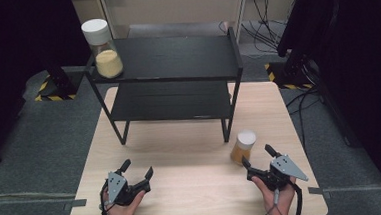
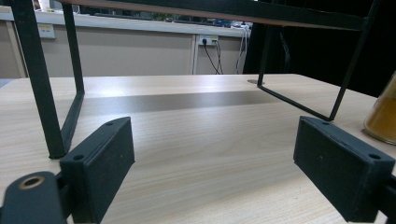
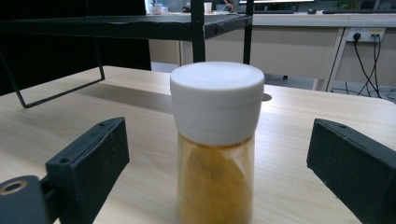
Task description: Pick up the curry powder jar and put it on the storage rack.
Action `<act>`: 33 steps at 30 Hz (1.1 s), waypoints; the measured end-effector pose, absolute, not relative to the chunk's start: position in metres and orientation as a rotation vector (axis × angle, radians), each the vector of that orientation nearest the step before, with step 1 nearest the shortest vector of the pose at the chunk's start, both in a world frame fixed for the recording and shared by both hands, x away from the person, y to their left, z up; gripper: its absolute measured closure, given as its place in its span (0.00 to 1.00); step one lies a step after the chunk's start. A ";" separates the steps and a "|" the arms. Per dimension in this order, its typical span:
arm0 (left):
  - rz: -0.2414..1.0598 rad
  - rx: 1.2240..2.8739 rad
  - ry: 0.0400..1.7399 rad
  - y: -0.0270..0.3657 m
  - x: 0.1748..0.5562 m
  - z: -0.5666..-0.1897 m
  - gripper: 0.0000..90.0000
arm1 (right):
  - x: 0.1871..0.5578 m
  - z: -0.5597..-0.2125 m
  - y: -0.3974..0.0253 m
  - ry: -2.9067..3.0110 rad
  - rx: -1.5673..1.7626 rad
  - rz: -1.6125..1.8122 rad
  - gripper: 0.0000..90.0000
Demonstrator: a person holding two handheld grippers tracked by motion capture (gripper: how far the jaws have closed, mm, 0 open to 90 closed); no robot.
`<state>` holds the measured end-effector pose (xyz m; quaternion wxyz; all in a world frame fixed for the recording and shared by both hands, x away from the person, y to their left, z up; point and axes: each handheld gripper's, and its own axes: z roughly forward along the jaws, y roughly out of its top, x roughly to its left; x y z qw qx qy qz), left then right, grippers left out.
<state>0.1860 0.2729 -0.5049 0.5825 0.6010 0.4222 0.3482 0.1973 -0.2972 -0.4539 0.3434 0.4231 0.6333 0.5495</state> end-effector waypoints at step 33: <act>0.814 1.406 0.982 0.273 0.186 -0.505 0.13 | 0.244 -0.440 -0.288 1.740 1.101 1.375 0.37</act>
